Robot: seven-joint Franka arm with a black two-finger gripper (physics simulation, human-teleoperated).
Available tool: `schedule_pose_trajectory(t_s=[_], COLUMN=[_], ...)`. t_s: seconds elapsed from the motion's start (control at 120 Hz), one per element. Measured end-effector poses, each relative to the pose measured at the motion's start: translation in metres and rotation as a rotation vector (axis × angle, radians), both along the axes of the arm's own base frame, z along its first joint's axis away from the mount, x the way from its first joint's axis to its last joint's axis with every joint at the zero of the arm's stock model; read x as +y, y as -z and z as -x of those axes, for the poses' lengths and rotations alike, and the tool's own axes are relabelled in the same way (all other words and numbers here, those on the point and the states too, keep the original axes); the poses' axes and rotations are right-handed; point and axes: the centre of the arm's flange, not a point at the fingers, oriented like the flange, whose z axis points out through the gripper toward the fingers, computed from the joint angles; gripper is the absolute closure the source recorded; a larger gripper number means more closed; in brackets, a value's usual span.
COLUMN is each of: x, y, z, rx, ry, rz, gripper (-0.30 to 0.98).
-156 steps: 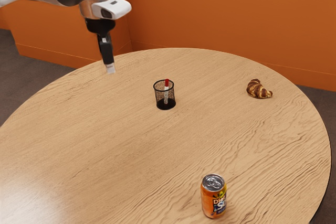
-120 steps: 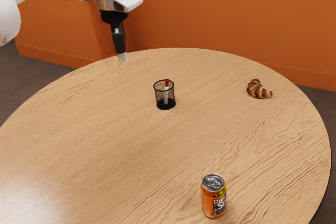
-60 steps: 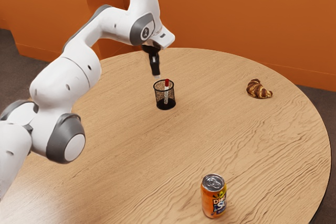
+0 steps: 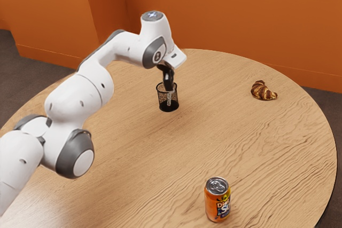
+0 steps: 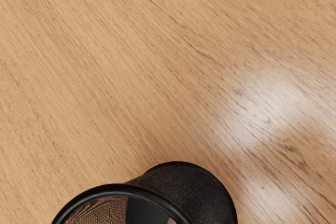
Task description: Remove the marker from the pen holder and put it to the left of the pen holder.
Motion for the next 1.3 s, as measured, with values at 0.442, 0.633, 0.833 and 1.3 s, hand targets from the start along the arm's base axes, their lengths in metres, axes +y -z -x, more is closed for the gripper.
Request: schedule_pose_trajectory(t_s=[0.442, 0.633, 0.833, 1.3], x=[0.005, 0.022, 0.026, 0.159], y=[0.002, -0.023, -0.171, -0.124], z=[0.001, 0.009, 0.056, 0.100], rx=[0.017, 0.065, 0.033, 0.440], ry=[0.034, 0.012, 0.000, -0.252], rz=[-0.026, -0.044, -0.007, -0.110], gripper=[0.61, 0.72, 0.77, 0.79])
